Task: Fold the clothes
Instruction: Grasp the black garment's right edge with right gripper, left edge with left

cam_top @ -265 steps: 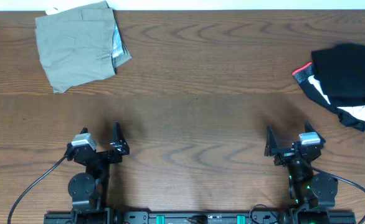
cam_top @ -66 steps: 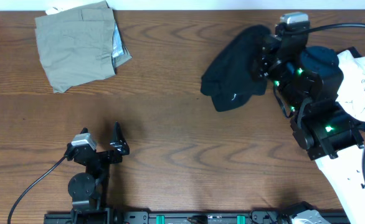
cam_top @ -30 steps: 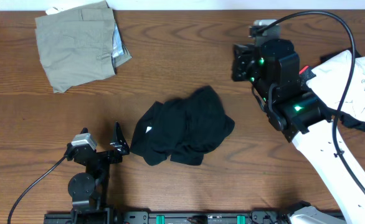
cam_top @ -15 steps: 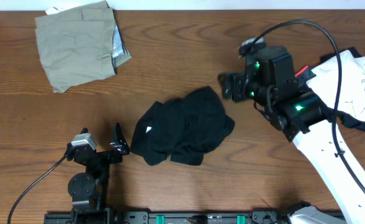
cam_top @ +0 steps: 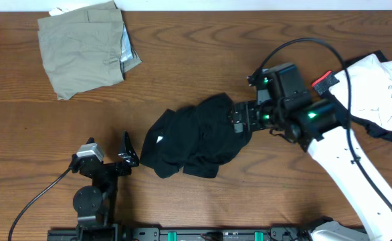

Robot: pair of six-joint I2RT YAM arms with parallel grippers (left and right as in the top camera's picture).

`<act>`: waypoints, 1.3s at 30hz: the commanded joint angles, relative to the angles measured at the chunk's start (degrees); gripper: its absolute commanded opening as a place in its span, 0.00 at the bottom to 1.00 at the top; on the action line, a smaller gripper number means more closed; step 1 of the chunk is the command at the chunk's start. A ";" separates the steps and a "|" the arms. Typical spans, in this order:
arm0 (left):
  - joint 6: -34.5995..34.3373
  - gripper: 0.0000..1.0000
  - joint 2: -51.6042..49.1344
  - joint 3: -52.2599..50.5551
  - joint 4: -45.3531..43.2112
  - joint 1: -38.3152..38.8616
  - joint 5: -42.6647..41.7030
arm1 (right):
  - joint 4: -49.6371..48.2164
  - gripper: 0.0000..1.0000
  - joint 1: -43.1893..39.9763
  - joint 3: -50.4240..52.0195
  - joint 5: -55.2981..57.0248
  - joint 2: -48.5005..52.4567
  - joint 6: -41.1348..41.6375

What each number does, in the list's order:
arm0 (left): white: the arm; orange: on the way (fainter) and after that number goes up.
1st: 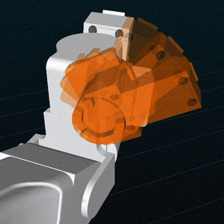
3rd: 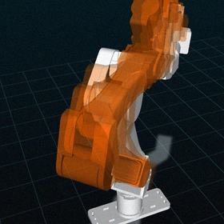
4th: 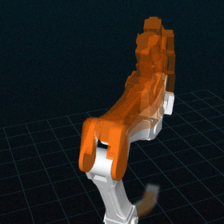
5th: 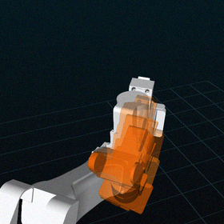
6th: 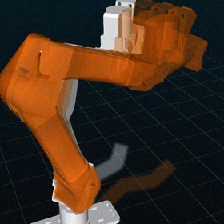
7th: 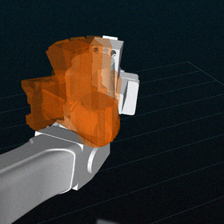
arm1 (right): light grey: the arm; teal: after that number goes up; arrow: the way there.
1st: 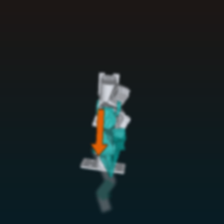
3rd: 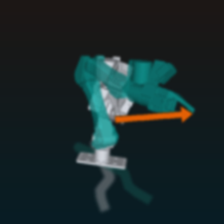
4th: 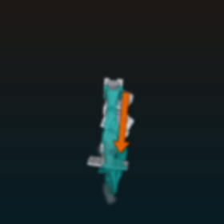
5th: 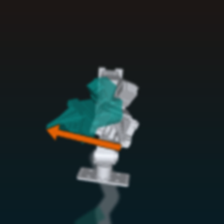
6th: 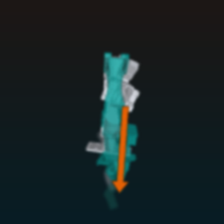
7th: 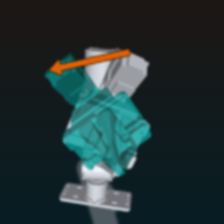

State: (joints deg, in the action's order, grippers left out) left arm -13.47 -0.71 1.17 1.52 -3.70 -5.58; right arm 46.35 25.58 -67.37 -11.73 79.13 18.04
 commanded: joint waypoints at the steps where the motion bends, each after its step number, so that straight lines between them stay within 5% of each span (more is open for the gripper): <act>1: 0.13 0.98 -0.02 -0.94 1.95 -0.24 -0.76 | -2.08 0.97 2.62 2.73 -1.18 1.05 4.63; 6: -2.75 0.98 -0.04 -0.90 1.90 -0.17 -3.48 | -6.75 0.96 5.11 7.54 -1.18 1.29 9.53; 13: -27.45 0.98 -0.85 -0.87 1.01 -0.09 -28.44 | -14.69 0.93 6.80 15.45 -1.20 1.51 16.94; 16: -27.78 0.98 -1.53 -0.87 1.05 -0.09 -36.76 | -17.20 0.93 6.80 18.23 -1.18 1.51 18.82; 25: -27.78 0.98 -1.62 -0.37 -0.48 -0.09 -44.41 | -22.93 0.94 6.80 22.32 -1.16 1.51 18.80; 32: -27.28 0.98 -1.97 5.55 0.74 -0.09 -43.17 | -25.18 0.95 6.80 22.51 -0.33 1.51 18.82; 39: -22.05 0.98 -6.14 9.86 20.02 -0.09 -32.68 | -26.36 0.98 6.80 22.51 -0.33 1.51 18.80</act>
State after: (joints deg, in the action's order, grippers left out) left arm -38.65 -4.84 9.21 17.89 -3.70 -44.01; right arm 20.08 31.68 -45.25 -12.58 80.20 36.29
